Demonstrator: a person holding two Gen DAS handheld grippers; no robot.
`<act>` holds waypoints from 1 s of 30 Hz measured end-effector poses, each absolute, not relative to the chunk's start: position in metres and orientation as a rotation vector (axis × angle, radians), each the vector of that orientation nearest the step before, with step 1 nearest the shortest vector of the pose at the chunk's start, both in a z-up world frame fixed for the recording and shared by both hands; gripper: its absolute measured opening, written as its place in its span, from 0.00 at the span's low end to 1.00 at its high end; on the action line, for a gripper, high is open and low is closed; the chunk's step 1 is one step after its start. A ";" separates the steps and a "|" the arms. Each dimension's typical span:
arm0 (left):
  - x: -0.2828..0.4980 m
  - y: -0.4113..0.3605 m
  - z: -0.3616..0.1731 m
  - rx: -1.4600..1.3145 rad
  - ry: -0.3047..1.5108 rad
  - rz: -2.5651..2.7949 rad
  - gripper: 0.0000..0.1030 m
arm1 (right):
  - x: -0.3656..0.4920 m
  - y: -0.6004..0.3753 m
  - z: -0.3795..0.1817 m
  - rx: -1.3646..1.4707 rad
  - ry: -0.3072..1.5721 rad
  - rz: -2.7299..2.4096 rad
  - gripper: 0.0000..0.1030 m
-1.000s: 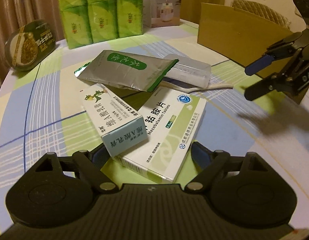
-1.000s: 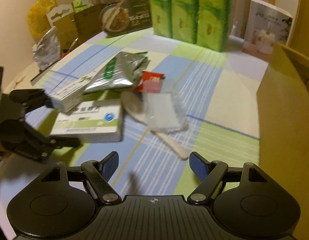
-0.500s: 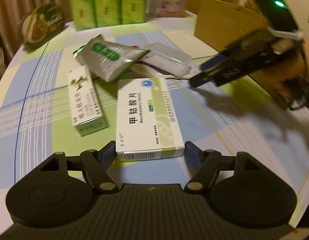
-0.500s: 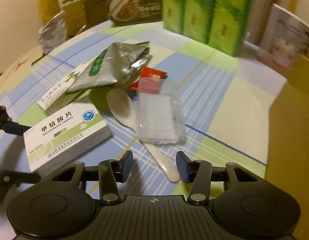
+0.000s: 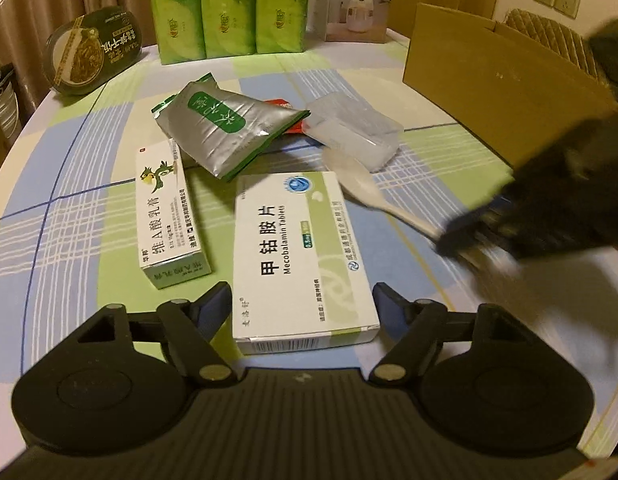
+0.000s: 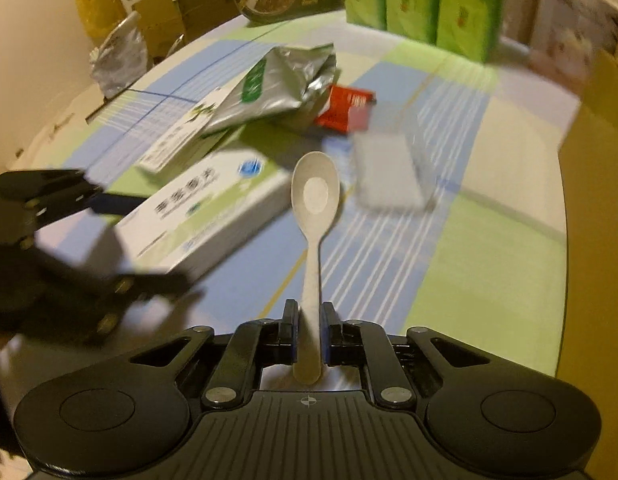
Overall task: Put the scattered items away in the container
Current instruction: 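Grasp the white spoon handle with the right gripper while the left gripper grasps the Mecobalamin box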
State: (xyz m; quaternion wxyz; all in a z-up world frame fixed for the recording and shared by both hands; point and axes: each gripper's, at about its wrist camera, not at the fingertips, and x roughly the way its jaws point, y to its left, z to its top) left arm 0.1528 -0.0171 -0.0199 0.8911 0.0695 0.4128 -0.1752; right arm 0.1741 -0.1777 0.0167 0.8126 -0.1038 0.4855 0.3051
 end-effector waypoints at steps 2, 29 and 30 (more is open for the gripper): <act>0.147 -0.019 -0.018 0.173 0.850 -0.358 0.66 | 0.157 -0.184 0.020 -0.207 1.045 0.637 0.07; 0.114 -0.044 -0.017 0.253 0.863 -0.396 0.66 | 0.123 -0.192 0.017 -0.212 0.955 0.603 0.63; 0.115 -0.041 -0.016 0.245 0.863 -0.386 0.66 | 0.125 -0.191 0.017 -0.208 0.952 0.608 0.63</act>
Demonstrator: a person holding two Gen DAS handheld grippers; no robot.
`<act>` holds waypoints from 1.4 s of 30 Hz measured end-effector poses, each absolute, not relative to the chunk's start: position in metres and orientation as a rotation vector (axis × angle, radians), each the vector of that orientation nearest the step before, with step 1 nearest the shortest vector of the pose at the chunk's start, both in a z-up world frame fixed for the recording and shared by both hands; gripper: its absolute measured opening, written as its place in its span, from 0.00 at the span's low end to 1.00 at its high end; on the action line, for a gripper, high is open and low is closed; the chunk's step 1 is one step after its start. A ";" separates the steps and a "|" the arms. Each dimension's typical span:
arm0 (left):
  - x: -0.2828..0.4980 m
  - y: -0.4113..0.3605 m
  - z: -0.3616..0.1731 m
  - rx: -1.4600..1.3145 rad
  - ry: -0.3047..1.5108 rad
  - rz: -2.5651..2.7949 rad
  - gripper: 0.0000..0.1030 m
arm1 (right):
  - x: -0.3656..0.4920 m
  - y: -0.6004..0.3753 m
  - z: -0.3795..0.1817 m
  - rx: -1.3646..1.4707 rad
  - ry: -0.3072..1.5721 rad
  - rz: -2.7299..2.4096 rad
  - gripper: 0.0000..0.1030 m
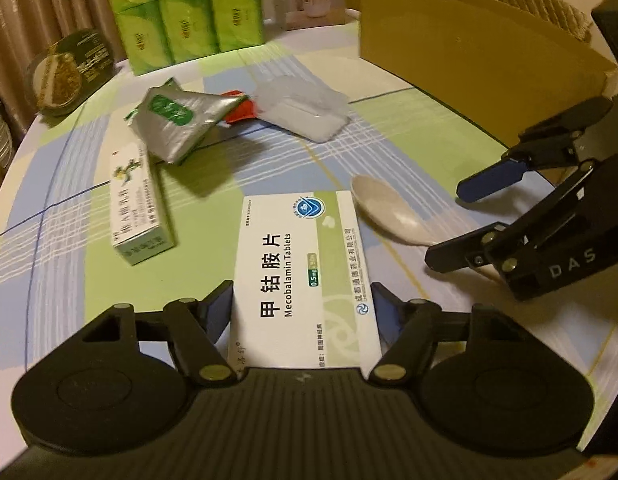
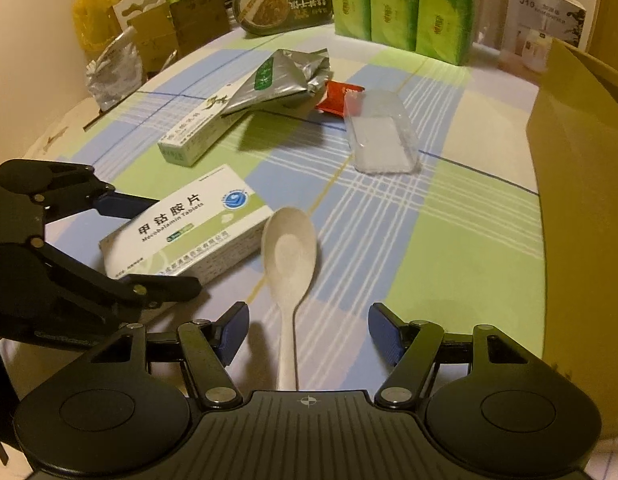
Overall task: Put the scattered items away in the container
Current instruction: 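Grasp the white spoon handle with the right gripper while the left gripper grasps the Mecobalamin box, then carry the spoon and Mecobalamin box with both grippers over the cardboard box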
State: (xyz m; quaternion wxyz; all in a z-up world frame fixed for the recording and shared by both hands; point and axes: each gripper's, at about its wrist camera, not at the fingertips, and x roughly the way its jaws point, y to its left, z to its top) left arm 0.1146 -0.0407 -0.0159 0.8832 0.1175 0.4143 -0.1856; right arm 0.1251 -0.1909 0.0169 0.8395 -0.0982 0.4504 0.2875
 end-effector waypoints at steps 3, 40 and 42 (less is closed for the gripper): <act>0.116 -0.030 -0.012 0.219 0.853 -0.364 0.66 | 0.129 -0.187 0.017 -0.200 0.935 0.618 0.63; 0.129 -0.031 -0.005 0.176 0.824 -0.333 0.65 | 0.139 -0.180 0.038 -0.173 0.799 0.587 0.29; 0.129 -0.032 -0.005 0.175 0.827 -0.331 0.65 | 0.138 -0.183 0.042 -0.165 0.796 0.588 0.29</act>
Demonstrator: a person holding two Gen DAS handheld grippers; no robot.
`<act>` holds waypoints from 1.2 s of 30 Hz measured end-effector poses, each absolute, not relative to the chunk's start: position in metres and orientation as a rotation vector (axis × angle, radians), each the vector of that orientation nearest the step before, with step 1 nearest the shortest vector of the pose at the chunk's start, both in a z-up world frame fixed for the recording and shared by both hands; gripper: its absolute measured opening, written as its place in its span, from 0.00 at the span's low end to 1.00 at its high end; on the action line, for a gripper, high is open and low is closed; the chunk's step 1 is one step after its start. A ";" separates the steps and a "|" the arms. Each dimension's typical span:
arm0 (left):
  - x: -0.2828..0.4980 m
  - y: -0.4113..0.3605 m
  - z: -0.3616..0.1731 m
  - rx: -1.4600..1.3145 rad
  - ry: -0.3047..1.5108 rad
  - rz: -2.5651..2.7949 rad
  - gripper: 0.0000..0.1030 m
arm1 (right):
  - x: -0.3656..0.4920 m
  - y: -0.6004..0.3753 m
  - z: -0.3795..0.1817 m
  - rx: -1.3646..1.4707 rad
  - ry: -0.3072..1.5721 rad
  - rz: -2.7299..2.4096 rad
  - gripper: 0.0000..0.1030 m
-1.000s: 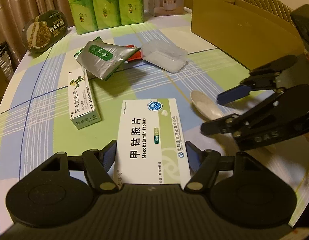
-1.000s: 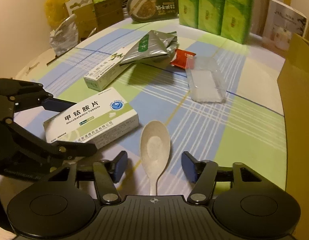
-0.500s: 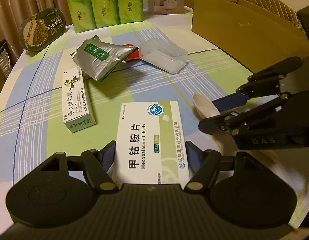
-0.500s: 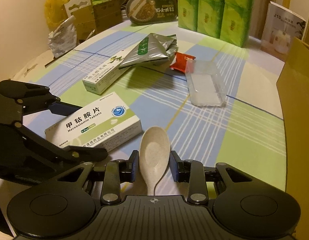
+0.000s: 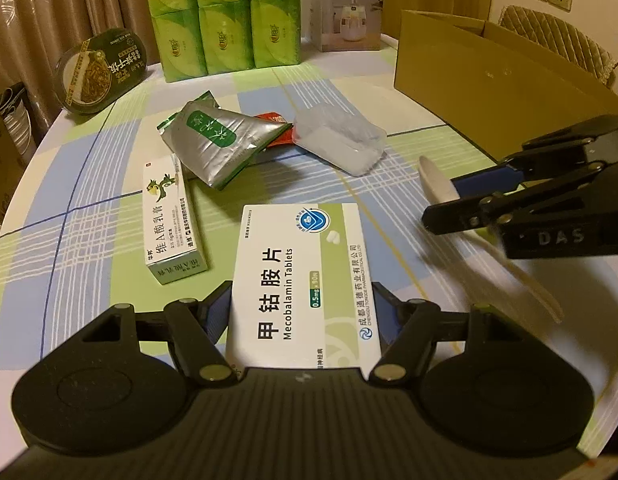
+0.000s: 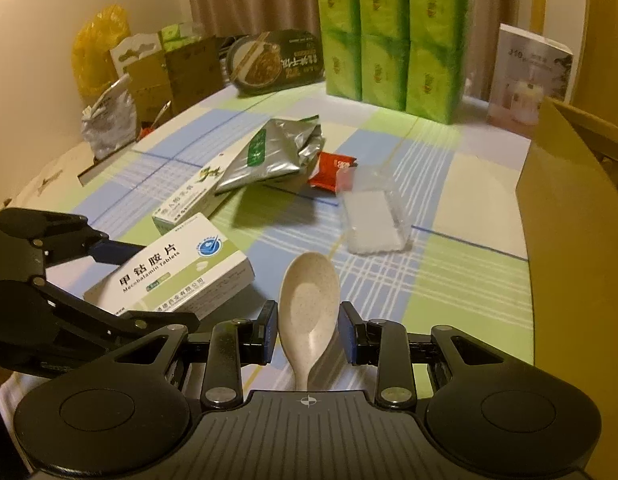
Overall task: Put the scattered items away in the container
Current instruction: 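Carry the spoon and Mecobalamin box with both grippers over the cardboard box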
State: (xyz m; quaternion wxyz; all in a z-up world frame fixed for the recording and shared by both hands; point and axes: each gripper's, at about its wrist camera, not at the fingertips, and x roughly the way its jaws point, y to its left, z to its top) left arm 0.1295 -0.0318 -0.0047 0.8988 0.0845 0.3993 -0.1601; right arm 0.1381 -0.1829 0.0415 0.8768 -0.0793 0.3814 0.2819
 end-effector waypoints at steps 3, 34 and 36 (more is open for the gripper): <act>0.130 -0.033 -0.006 0.177 0.833 -0.331 0.65 | 0.136 -0.184 0.044 -0.171 0.792 0.588 0.29; 0.096 -0.059 0.048 0.134 0.723 -0.381 0.65 | 0.113 -0.227 0.091 -0.029 0.639 0.493 0.29; 0.094 -0.064 0.055 0.131 0.715 -0.384 0.65 | 0.110 -0.233 0.099 0.002 0.629 0.494 0.29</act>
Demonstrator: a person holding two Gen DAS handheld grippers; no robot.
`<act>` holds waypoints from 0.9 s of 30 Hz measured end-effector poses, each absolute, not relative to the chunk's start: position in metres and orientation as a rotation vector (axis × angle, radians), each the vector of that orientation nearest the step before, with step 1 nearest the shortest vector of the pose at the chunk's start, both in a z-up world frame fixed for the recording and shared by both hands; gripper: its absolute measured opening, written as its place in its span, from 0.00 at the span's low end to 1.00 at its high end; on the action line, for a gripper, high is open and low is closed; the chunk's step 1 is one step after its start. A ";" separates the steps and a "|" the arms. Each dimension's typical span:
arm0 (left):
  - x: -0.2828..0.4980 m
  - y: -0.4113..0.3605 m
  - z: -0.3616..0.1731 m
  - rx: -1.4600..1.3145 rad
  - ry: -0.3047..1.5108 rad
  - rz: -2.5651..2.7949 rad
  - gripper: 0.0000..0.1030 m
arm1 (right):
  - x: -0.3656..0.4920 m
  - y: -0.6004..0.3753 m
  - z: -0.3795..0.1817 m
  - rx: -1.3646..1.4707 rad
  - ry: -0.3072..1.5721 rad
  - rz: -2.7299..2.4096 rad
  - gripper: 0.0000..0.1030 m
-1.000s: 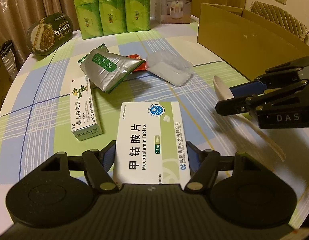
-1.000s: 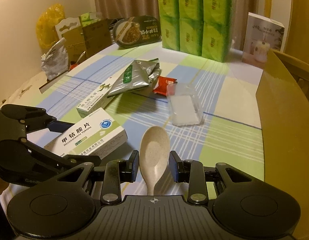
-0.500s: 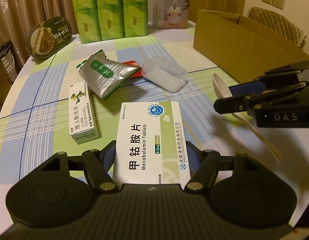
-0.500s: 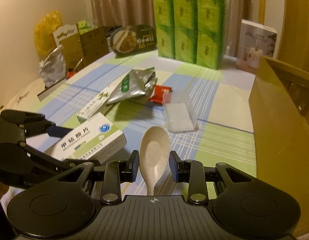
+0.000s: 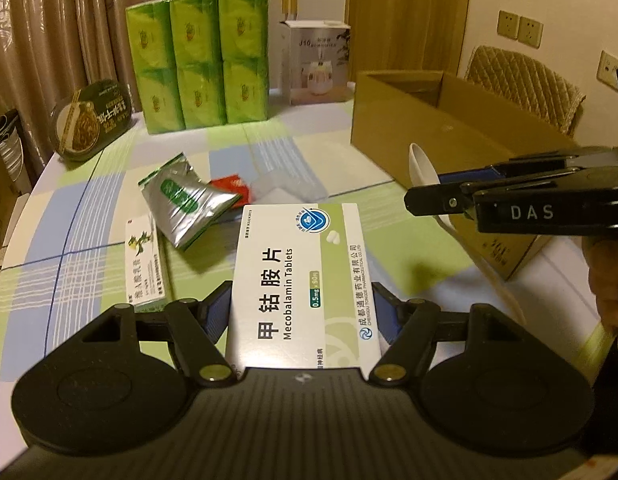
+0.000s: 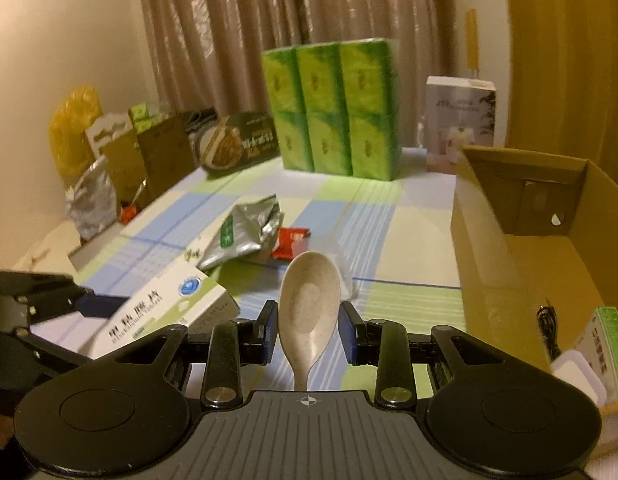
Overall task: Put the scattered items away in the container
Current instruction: 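Carry the spoon and Mecobalamin box with both grippers over the cardboard box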
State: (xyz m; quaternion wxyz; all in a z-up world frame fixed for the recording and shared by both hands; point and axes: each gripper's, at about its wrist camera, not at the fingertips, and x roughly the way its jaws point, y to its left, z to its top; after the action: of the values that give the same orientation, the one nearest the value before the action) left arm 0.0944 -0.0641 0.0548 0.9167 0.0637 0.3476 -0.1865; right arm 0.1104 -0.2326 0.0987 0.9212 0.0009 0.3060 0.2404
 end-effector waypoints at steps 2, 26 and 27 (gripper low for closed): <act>0.094 -0.071 0.062 0.134 0.706 -0.389 0.65 | 0.108 -0.239 0.111 0.023 0.606 0.492 0.29; 0.129 -0.232 0.151 0.138 0.559 -0.578 0.65 | 0.136 -0.398 0.210 0.051 0.452 0.287 0.29; 0.131 -0.239 0.150 0.136 0.563 -0.583 0.65 | 0.139 -0.404 0.208 0.053 0.456 0.280 0.29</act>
State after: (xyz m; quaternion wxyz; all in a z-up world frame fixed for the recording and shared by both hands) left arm 0.1306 -0.2386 0.1500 0.9167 0.0663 0.2737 -0.2833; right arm 0.1389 -0.4044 0.2079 0.9641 0.0262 0.2250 0.1382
